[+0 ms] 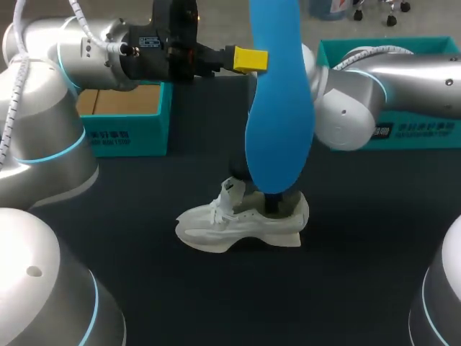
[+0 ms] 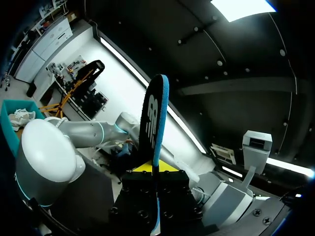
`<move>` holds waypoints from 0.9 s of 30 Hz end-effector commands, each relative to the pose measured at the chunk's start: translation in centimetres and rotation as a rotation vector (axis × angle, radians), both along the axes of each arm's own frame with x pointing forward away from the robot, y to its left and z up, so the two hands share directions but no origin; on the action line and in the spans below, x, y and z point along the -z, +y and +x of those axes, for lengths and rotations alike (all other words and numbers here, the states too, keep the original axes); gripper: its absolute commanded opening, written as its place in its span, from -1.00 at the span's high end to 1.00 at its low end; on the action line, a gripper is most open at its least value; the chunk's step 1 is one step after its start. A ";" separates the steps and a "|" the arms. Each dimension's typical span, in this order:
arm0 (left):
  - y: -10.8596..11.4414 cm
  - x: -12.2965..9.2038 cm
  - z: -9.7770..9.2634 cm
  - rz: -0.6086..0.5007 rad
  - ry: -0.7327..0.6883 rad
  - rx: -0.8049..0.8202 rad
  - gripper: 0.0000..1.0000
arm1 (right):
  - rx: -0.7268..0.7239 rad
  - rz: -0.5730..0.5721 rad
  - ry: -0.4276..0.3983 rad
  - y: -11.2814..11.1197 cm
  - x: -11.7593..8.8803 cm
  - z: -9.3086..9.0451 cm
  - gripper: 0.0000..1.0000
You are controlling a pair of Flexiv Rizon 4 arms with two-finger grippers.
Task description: Take the shoe out of the shoebox, open the shoe tongue, remove and reinsert the insole, then place the shoe into the shoebox
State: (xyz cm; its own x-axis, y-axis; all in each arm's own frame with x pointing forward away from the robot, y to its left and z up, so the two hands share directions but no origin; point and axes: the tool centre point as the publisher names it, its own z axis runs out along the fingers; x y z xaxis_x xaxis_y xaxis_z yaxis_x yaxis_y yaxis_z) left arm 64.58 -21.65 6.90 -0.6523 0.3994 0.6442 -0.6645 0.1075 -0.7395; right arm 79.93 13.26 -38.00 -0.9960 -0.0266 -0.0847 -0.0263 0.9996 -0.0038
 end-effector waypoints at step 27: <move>0.0 0.0 0.0 0.000 0.000 0.000 1.00 | 0.806 0.125 0.134 0.1 -2.6 -2.7 1.00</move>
